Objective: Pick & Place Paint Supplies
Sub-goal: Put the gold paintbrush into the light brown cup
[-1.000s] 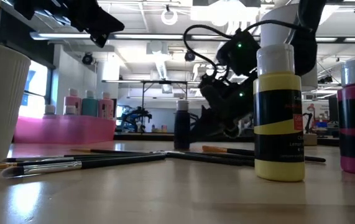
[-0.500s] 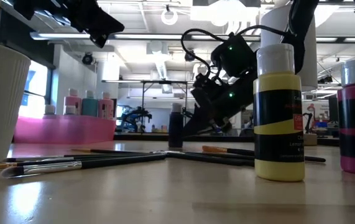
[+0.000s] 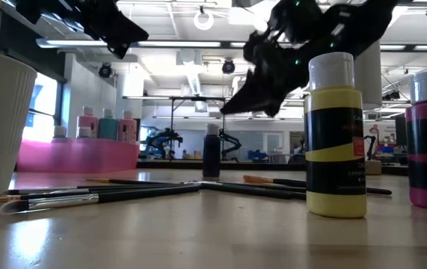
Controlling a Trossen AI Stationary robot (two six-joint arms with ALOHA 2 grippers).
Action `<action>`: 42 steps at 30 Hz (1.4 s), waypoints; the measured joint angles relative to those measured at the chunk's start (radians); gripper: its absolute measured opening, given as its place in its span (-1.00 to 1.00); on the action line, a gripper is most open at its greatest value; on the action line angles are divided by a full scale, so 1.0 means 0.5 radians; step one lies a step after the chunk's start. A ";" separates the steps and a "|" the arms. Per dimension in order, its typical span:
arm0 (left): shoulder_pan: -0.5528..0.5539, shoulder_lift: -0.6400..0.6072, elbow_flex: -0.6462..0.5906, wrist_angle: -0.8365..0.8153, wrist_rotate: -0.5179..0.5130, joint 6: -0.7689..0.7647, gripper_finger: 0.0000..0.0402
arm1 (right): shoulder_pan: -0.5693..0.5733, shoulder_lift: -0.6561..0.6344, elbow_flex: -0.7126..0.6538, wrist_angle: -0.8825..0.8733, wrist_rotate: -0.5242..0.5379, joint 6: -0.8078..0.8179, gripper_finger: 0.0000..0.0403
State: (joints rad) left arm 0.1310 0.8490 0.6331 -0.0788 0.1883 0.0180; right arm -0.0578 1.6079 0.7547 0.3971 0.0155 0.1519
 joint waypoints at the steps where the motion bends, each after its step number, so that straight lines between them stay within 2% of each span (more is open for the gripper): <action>1: 0.000 0.000 0.000 -0.002 0.000 0.000 -0.98 | 0.013 -0.048 0.000 -0.034 0.063 -0.031 -0.99; 5: -0.001 0.000 0.000 -0.024 0.001 0.000 -0.98 | 0.069 -0.218 -0.047 -0.197 0.384 -0.084 -0.99; 11: 0.000 0.001 0.000 -0.065 -0.033 0.000 -0.98 | 0.121 -0.447 -0.333 -0.101 0.444 0.037 -0.99; 17: 0.000 0.000 0.000 -0.056 -0.046 0.002 -0.98 | 0.120 -0.763 -0.621 0.115 0.302 0.068 -0.99; 27: -0.001 0.132 -0.001 0.011 -0.053 0.000 -0.98 | 0.120 -1.294 -0.784 0.127 0.040 -0.096 -0.99; 31: 0.000 0.264 -0.001 0.121 -0.052 0.000 -0.98 | 0.120 -1.441 -0.843 0.113 -0.084 -0.146 -0.99; 42: 0.000 0.430 -0.002 0.164 -0.051 0.002 -0.98 | 0.120 -1.732 -0.988 -0.124 -0.161 -0.141 -0.99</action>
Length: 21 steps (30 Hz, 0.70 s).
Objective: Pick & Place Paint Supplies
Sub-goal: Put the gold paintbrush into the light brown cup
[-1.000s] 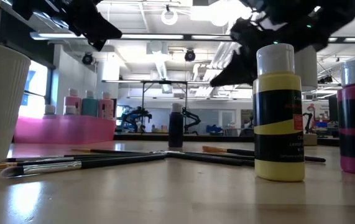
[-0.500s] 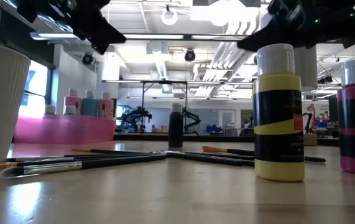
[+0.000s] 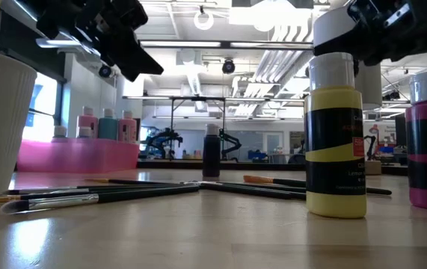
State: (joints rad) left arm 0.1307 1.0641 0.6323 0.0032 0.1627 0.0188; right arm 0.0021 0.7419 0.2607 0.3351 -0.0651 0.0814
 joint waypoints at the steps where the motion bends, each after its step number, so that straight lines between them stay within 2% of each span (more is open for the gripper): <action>1: 0.000 0.000 0.000 0.001 0.000 0.000 -0.98 | 0.000 -0.021 0.000 -0.050 -0.005 0.000 -0.99; 7: 0.001 0.000 0.000 0.005 -0.156 0.005 -0.98 | 0.000 -0.208 -0.001 -0.292 -0.010 -0.014 -0.99; 11: 0.001 0.000 0.000 0.004 -0.252 0.005 -0.98 | 0.000 -0.270 -0.001 -0.332 0.022 -0.014 -0.99; 21: 0.000 0.000 0.000 0.000 -0.239 0.005 -0.98 | 0.000 -0.280 -0.001 -0.317 0.347 -0.015 -0.99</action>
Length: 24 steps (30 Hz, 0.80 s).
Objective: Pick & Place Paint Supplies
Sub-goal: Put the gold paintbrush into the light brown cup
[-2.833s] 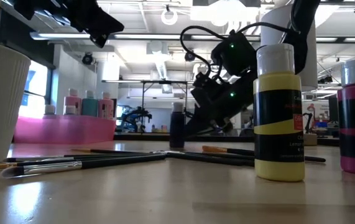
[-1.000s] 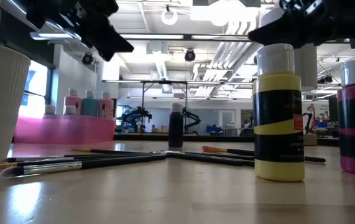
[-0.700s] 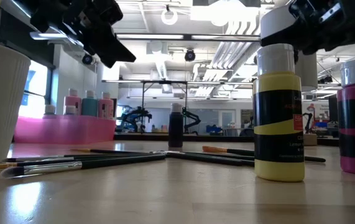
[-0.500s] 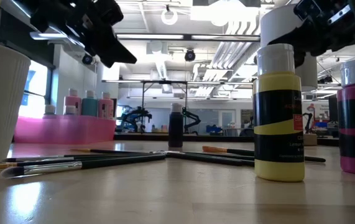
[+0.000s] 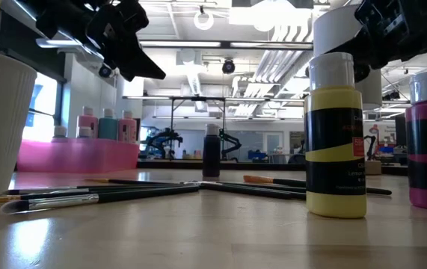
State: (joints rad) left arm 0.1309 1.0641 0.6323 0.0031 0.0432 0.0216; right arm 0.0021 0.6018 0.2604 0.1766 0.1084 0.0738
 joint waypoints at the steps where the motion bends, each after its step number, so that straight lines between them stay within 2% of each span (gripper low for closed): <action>1: -0.001 0.000 0.000 0.000 0.001 0.000 -0.98 | 0.000 0.002 0.000 0.005 0.014 0.000 -0.99; 10: -0.001 0.000 0.000 0.005 -0.002 0.005 -0.98 | 0.000 0.024 0.001 0.156 0.041 0.006 -0.99; 14: -0.001 0.000 0.000 0.005 -0.036 0.093 -0.98 | 0.000 0.099 0.007 0.329 0.065 0.150 -0.99; 18: 0.000 -0.010 0.000 0.004 -0.076 0.099 -0.98 | 0.003 0.302 0.100 0.322 0.101 0.249 -0.99; 24: 0.000 -0.065 0.000 -0.021 0.077 0.166 -0.98 | 0.024 0.760 0.403 0.080 0.291 0.403 -0.99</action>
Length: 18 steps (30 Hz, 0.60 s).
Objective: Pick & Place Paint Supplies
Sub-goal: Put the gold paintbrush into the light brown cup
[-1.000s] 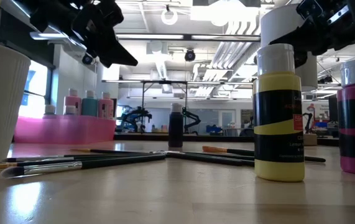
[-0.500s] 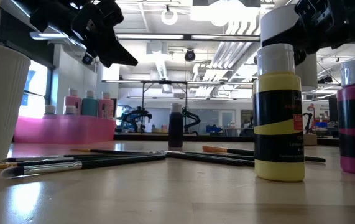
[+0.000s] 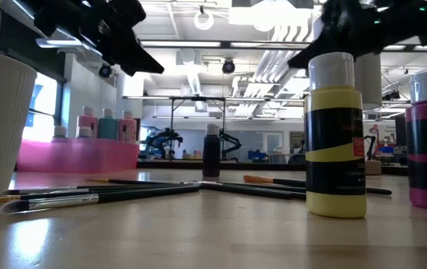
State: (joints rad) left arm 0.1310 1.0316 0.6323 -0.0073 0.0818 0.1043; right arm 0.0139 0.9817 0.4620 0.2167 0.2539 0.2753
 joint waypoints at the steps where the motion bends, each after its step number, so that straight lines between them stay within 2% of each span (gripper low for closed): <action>1: 0.000 -0.017 0.000 -0.019 0.026 0.020 -0.98 | 0.014 0.082 0.050 -0.027 0.029 0.031 -0.99; 6: 0.000 -0.139 0.000 -0.183 0.038 0.047 -0.98 | 0.085 0.447 0.318 -0.198 0.111 0.216 -0.99; 13: -0.001 -0.353 0.000 -0.380 0.164 0.045 -0.98 | 0.162 0.826 0.670 -0.592 0.123 0.528 -0.99; 18: -0.001 -0.498 0.000 -0.462 0.170 0.044 -0.98 | 0.220 1.066 0.898 -0.822 0.116 0.711 -0.99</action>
State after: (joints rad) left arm 0.1307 0.7825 0.6323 -0.2381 0.1668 0.1261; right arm 0.1240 1.5148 0.9112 -0.1945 0.3122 0.6309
